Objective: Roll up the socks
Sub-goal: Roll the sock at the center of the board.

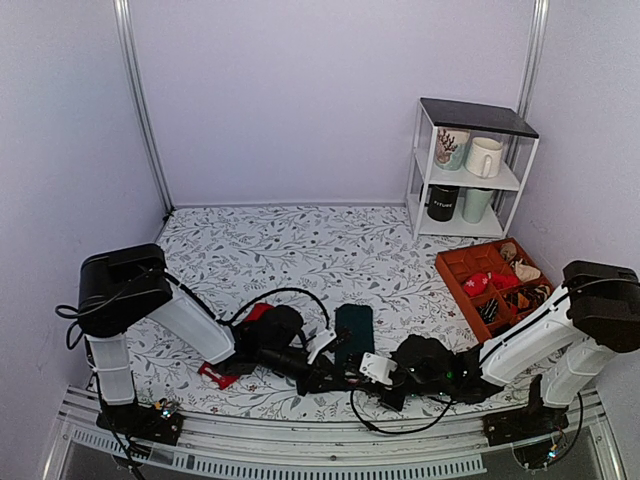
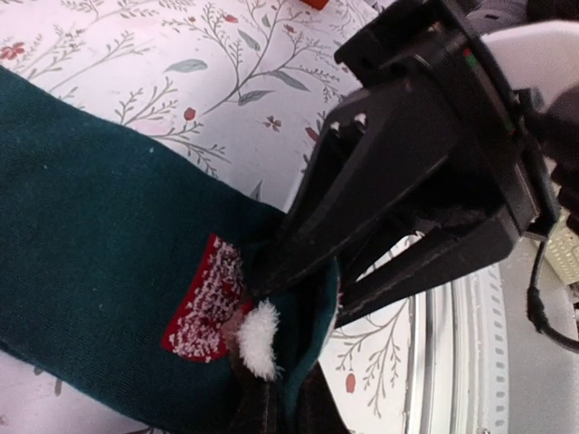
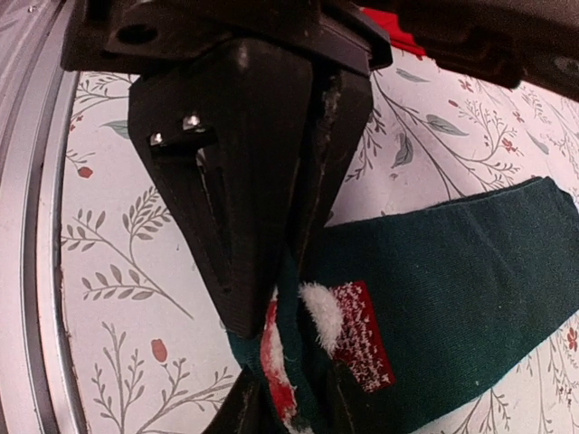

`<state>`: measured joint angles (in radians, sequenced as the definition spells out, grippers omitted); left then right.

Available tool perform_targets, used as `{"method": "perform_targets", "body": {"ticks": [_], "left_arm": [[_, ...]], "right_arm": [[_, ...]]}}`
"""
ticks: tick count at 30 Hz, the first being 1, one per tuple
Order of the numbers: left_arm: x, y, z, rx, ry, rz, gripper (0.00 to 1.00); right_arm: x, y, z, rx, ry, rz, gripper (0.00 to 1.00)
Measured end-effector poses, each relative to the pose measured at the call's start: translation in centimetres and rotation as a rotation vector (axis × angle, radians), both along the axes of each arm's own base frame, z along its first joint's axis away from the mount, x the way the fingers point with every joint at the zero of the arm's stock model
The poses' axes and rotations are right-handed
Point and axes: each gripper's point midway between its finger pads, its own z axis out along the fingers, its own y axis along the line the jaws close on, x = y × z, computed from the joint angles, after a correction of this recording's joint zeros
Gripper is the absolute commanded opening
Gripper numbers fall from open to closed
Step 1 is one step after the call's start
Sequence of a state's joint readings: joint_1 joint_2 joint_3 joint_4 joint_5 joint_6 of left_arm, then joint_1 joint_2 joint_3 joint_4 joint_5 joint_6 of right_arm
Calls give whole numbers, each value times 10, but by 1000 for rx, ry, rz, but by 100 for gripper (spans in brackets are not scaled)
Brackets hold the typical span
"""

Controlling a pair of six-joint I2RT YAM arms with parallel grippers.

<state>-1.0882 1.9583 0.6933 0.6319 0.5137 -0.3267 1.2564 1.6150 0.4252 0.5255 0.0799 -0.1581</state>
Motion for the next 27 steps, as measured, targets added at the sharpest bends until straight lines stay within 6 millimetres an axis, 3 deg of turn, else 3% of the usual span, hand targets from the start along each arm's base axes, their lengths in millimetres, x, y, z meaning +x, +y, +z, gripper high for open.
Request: {"method": "perform_targets", "body": {"ticks": [3,6,9,14,17,23,27], "left_arm": [[0,1,0,-1,-3,3,28],[-2,4,5,-12,-20,0,45],[-2,15,13,-10,-61,15,54],[3,47,16,40,-204,79,56],[0,59,30,13,-358,92,56],[-6,43,61,-138,-620,34,56],[-6,34,49,-157,-705,-15,53]], "right_arm": [[1,1,0,12,21,-24,8],[1,2,2,26,49,-47,5],[-1,5,2,42,112,-59,4],[1,5,2,89,303,-86,5],[1,6,2,109,427,-94,5],[-3,13,-2,130,641,-86,5],[-8,17,-1,131,703,-72,5]]}}
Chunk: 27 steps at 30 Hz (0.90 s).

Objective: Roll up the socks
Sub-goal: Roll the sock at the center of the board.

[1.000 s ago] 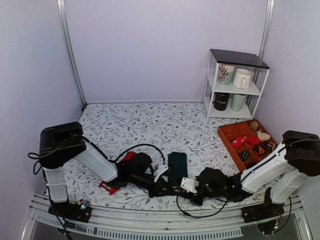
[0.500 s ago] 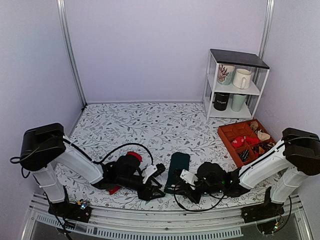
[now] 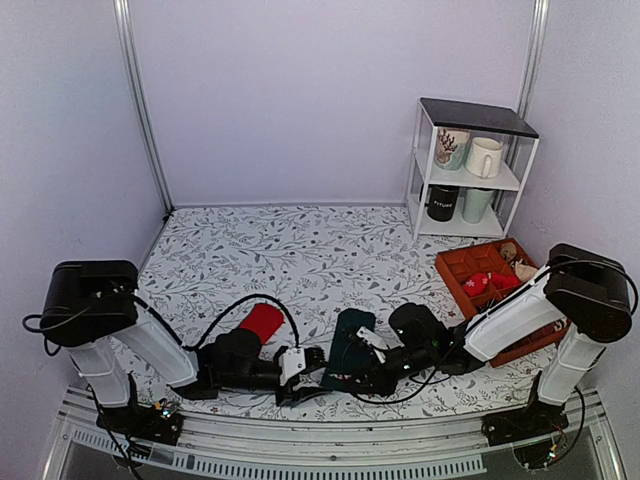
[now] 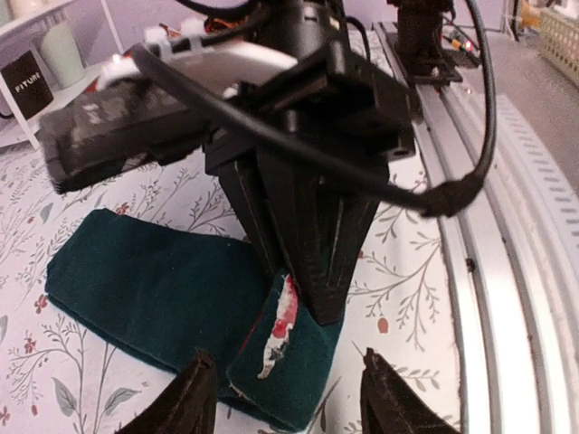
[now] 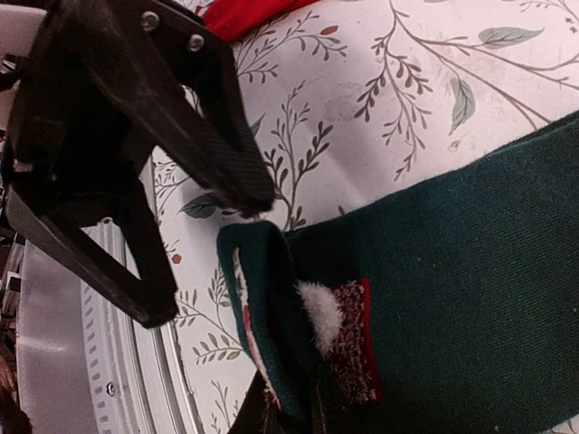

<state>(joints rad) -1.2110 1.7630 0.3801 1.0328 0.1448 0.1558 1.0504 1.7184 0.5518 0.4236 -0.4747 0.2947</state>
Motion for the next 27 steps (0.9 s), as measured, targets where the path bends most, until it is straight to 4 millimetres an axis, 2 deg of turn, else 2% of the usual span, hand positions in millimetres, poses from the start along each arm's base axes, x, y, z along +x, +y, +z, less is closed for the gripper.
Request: {"method": "perform_targets", "body": {"ticks": [4,10,15,18,21,22,24,27], "left_arm": [[-1,-7,-15,27,-25,-32,51],[-5,-8,-20,37,-30,-63,38],[-5,-15,-22,37,-25,-77,37],[-4,-18,-25,45,-17,-78,27],[-4,-20,-30,61,0,-79,8],[-5,-20,-31,67,11,-81,4],[-6,-21,-33,78,26,-88,0],[-7,-21,-34,81,63,-84,0]], "right_arm": [[-4,1,0,-2,29,10,5],[-8,2,-1,-8,63,26,5],[-10,4,-1,-9,86,40,5],[-10,4,-1,-11,92,42,5],[-10,4,-1,-13,96,42,6],[-9,4,-1,-14,97,42,6],[-9,3,-2,-16,101,42,10],[-9,3,-2,-24,105,41,21]]}}
